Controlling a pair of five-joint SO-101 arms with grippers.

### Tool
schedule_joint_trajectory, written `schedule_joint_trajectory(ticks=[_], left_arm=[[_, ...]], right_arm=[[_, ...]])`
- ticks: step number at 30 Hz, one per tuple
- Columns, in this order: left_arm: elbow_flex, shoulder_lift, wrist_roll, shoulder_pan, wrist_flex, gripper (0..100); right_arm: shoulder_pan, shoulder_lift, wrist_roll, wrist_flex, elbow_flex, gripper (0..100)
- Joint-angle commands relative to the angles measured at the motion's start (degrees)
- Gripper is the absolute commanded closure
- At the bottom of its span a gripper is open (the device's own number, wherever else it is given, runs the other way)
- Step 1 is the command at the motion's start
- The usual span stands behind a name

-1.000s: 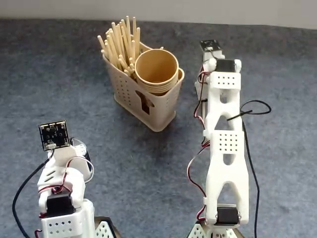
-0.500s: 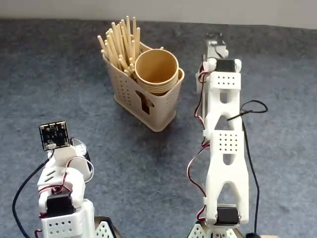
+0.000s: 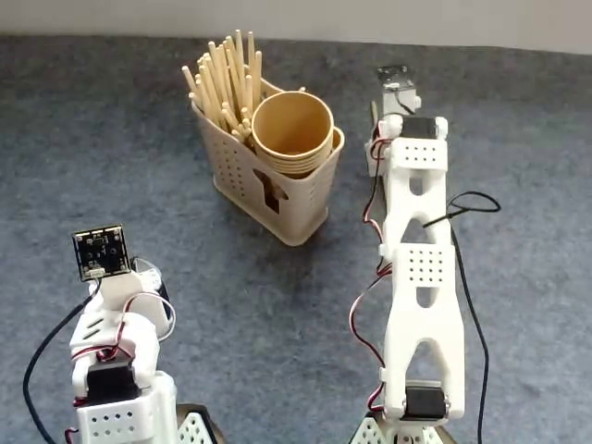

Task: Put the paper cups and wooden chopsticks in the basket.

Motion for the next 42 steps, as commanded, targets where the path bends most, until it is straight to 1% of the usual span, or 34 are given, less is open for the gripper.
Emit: schedule_joint_trajectory(ticks=[1, 3, 8, 12, 18, 26, 29, 39, 42], left_arm=[[-0.22, -0.66, -0.44, 0.92, -1.23, 99], [-0.22, -0.66, -0.44, 0.92, -1.23, 99], [-0.22, -0.66, -0.44, 0.92, -1.23, 99], [-0.22, -0.66, -0.44, 0.92, -1.23, 99], [-0.22, -0.66, -0.53, 0.84, -1.23, 99], [1.36, -0.66, -0.53, 0.75, -4.31, 99], [1.36, -0.66, -0.53, 0.75, -4.31, 99], [1.36, -0.66, -0.53, 0.75, -4.4, 99], [1.36, -0.66, -0.53, 0.75, -4.4, 99]], right_arm=[[-1.36, -0.57, 3.96, 5.85, -0.92, 99.2], [-1.36, -1.01, 4.92, 8.22, -1.36, 99.3], [-1.19, -2.59, 5.63, 14.29, -9.45, 99.3], [-0.48, -2.68, 5.45, 14.81, -17.1, 99.3], [1.27, -3.56, 5.36, 14.99, -15.52, 99.3], [4.35, -13.58, 4.92, 15.08, -15.43, 99.4], [4.7, -16.13, 1.67, 15.16, -15.43, 99.4], [4.88, -24.4, 1.49, 15.16, -15.25, 99.4], [4.88, -30.11, 1.49, 15.16, -10.42, 99.4]])
